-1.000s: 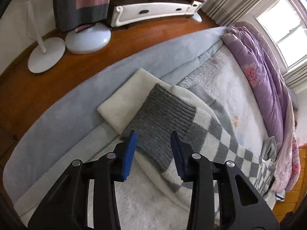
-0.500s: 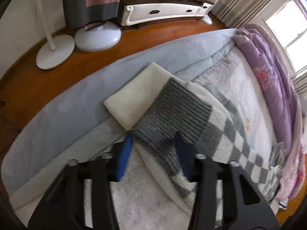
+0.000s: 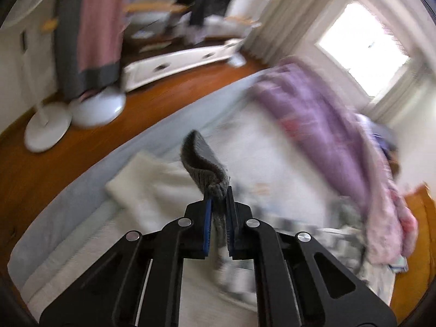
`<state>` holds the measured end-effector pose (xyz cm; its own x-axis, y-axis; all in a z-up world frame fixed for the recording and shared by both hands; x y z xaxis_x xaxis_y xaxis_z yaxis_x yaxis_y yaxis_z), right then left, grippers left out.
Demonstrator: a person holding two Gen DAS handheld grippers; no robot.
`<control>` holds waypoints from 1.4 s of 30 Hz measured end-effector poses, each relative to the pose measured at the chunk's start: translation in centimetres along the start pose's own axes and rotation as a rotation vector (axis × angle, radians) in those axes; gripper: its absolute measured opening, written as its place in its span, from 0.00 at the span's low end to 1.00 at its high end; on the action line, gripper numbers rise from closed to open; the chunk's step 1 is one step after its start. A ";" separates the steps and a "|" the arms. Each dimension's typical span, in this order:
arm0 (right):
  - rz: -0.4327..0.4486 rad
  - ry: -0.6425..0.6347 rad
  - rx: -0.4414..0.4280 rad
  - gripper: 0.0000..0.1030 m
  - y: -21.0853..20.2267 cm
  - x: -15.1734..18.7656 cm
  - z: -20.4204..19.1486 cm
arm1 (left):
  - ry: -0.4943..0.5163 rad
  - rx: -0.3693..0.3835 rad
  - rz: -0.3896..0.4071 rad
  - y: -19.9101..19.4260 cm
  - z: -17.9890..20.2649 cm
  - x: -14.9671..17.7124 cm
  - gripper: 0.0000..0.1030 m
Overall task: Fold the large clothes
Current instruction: 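Grasp the sleeve cuff with the left gripper and fold it across the cardigan front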
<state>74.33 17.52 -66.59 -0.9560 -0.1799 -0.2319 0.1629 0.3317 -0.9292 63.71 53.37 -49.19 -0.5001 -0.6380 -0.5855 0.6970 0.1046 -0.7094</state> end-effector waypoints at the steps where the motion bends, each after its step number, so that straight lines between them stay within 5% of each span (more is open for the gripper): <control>1: -0.018 -0.005 -0.016 0.11 0.5 -0.2 0.2 | 0.022 0.024 0.016 -1.0 2.2 0.0 0.08; 5: -0.006 0.052 -0.176 0.11 -2.3 -0.8 2.6 | 0.083 0.166 0.030 -3.9 13.5 2.2 0.08; 8: 0.084 0.105 -0.218 0.11 -8.4 0.1 7.7 | 0.156 0.216 0.006 -3.6 22.4 5.8 0.08; 16: 0.264 0.230 -0.056 0.13 -23.7 5.9 29.7 | 0.300 0.217 -0.104 3.3 42.1 19.0 0.08; 22: 0.324 0.375 0.089 0.14 -29.3 11.1 44.7 | 0.432 0.201 -0.225 9.4 52.0 29.9 0.08; 29: 0.367 0.620 0.136 0.14 -30.5 15.2 58.0 | 0.544 0.160 -0.366 13.6 55.7 39.0 0.08; 31: 0.377 0.675 0.146 0.18 -30.3 16.2 60.7 | 0.560 0.141 -0.403 14.6 55.6 40.6 0.08; 33: 0.377 0.740 0.160 0.32 -30.2 17.2 63.3 | 0.583 0.130 -0.448 15.2 55.0 41.6 0.09; 35: 0.395 0.804 0.141 0.33 -30.1 18.0 65.5 | 0.619 0.084 -0.480 16.0 54.9 42.8 0.10; 40: 0.418 0.984 0.154 0.45 -29.5 19.7 70.2 | 0.616 0.108 -0.554 16.8 55.2 44.9 0.26; 42: 0.430 1.035 0.158 0.46 -29.4 20.2 72.0 | 0.637 0.130 -0.547 16.5 55.8 45.6 0.48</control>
<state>67.78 -62.53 -64.72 -0.5435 0.7982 -0.2599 0.4861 0.0468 -0.8727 81.04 -16.55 -65.72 -0.9507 -0.0179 -0.3096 0.3064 -0.2068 -0.9292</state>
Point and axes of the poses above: each gripper's, at about its wrist camera, not at the fingertips, and y roughly the way its jaws point, z to its right, x to its underside, the point moved 2 cm from there along y, roughly the way its jaws point, and after that the axes turned 1 degree about y, right-handed, at the moved point
